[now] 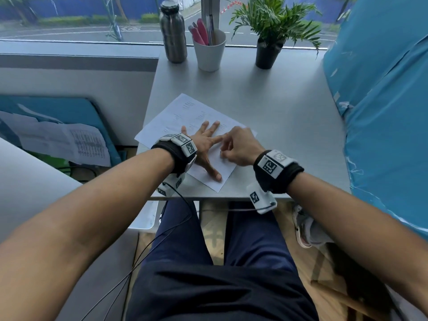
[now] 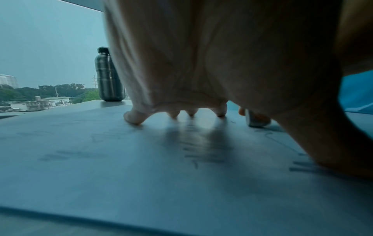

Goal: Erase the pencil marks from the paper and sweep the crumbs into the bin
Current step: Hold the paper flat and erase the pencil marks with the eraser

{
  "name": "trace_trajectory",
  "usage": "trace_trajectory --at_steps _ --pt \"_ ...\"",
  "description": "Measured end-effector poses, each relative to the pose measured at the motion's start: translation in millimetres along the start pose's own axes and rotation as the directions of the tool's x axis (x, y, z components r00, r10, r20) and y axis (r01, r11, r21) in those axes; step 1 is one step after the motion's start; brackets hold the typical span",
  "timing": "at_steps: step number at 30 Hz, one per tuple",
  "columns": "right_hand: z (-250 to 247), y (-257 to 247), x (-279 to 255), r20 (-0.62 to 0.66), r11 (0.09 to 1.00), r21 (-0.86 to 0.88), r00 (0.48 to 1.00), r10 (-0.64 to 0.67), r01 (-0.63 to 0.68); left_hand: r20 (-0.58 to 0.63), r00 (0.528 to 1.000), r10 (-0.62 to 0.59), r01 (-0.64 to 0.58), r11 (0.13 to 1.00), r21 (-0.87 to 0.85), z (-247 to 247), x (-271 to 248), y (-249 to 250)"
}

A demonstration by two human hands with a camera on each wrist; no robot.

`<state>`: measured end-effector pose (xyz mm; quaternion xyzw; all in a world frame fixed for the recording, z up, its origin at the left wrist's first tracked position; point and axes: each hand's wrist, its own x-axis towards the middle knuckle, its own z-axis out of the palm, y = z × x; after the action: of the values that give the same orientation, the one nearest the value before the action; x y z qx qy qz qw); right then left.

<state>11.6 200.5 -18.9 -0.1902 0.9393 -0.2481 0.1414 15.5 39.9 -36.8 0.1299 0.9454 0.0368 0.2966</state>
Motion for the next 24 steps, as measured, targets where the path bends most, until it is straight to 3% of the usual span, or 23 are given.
trace_trajectory --at_steps 2,5,9,13,17,20,24 --pt "-7.2 3.6 3.7 0.008 1.000 -0.017 1.000 0.017 -0.017 0.000 1.000 0.002 -0.002 1.000 -0.001 0.3 -0.3 0.3" --pt "-16.0 10.6 9.7 -0.114 0.996 0.016 0.990 0.083 -0.082 -0.010 1.000 -0.006 0.006 1.000 -0.022 1.0 -0.9 2.1" --pt "0.6 -3.0 -6.8 0.032 0.999 -0.007 0.998 -0.049 0.049 -0.006 1.000 -0.002 0.002 1.000 -0.012 1.2 -1.0 1.6" --pt "-13.0 10.1 8.0 -0.109 0.998 0.006 0.992 0.063 -0.062 -0.005 1.000 -0.016 0.016 0.999 -0.029 -0.5 -1.6 4.8" --pt "-1.8 1.0 -6.4 0.026 0.999 -0.020 0.998 -0.048 0.049 -0.004 1.000 -0.012 0.012 1.000 -0.023 1.0 -0.5 3.5" --pt "-16.8 14.7 5.2 -0.095 0.998 0.006 0.994 0.057 -0.057 -0.008 1.000 -0.025 0.025 0.999 -0.035 -0.1 -0.7 5.6" --pt "0.2 1.3 -8.9 0.022 0.996 -0.028 0.997 -0.080 0.080 -0.003 1.000 -0.031 0.031 0.999 -0.037 1.0 1.3 6.3"
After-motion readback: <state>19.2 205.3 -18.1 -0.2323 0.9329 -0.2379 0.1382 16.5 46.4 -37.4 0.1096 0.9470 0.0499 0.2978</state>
